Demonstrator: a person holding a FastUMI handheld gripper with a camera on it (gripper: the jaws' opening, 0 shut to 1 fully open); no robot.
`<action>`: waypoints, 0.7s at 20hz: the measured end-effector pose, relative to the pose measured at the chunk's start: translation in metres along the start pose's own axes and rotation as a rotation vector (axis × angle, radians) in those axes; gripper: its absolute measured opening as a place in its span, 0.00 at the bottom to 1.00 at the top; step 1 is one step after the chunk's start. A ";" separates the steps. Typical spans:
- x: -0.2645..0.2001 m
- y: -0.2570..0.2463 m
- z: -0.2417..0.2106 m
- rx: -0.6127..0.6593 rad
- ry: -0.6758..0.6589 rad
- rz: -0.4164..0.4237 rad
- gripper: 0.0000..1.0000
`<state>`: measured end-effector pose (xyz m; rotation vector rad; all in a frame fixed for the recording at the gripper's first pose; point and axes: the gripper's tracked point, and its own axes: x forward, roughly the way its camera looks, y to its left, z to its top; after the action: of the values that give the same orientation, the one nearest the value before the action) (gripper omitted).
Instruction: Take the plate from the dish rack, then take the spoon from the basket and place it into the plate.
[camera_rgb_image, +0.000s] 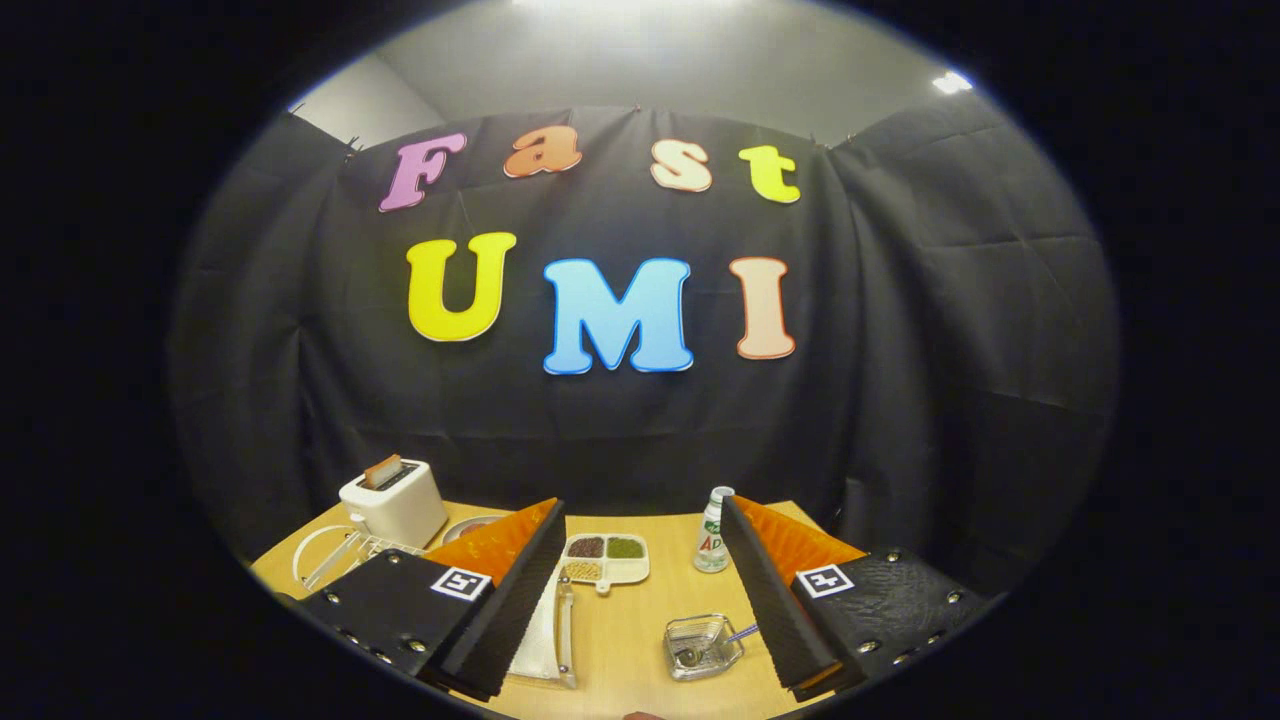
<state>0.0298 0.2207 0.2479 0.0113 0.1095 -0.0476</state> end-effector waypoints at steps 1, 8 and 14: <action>0.007 0.010 -0.004 0.017 0.044 0.023 0.95; 0.044 0.066 -0.033 0.017 0.242 0.142 0.96; 0.061 0.102 -0.071 0.017 0.456 0.189 0.96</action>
<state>0.0876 0.3202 0.1714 0.0492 0.5632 0.1448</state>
